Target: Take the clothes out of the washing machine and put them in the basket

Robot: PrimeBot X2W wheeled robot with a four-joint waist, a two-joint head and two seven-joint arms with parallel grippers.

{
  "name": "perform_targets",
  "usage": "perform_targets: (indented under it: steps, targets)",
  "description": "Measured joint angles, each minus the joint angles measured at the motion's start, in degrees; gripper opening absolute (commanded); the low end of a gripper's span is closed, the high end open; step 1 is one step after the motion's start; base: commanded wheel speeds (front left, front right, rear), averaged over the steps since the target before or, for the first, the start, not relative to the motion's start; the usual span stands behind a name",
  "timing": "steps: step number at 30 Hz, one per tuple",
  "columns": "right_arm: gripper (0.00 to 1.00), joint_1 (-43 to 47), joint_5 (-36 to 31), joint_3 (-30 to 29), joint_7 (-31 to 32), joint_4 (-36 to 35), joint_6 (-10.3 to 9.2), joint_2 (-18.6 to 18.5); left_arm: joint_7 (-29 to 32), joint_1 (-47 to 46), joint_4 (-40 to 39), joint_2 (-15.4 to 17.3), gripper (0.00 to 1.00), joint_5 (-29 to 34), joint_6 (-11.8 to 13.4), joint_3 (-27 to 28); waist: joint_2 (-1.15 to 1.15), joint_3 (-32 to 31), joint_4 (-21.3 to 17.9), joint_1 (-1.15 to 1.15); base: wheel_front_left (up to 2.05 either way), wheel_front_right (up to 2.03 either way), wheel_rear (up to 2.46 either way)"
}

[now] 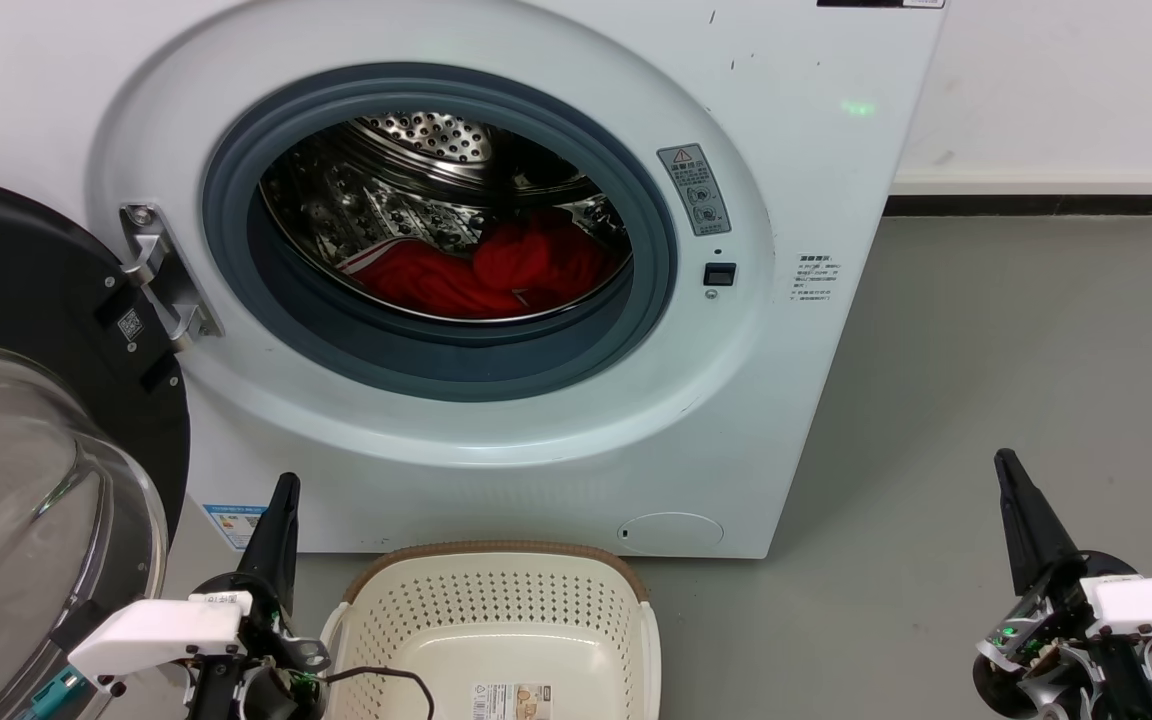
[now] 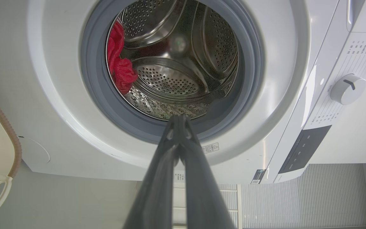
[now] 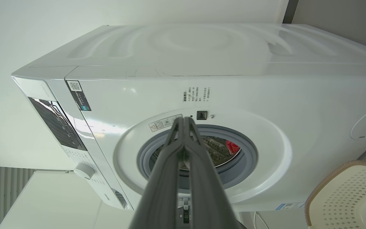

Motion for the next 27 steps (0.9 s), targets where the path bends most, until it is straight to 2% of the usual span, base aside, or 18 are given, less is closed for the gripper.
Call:
perform_targets:
  steps: [23,24,27]
  targets:
    - [0.0,0.0,0.0,0.0,0.0,0.0,0.0,0.0,0.0,0.0,0.0,0.0,0.0,0.0,0.0,0.0,0.0,0.0,0.0,0.0,0.0,0.0,0.0]
    - [1.0,0.1,0.0,0.0,0.0,0.2,0.01,0.0,0.0,0.1,0.2,0.0,1.0,0.0,0.0,-0.1,0.0,0.0,0.0,0.0,0.0,0.0,0.0]
    - [1.0,1.5,0.0,0.1,-0.2,1.3,-0.01,0.1,-0.2,1.4,1.5,-0.1,1.0,0.0,0.0,-0.5,0.0,0.0,0.0,0.0,0.0,0.0,0.0]
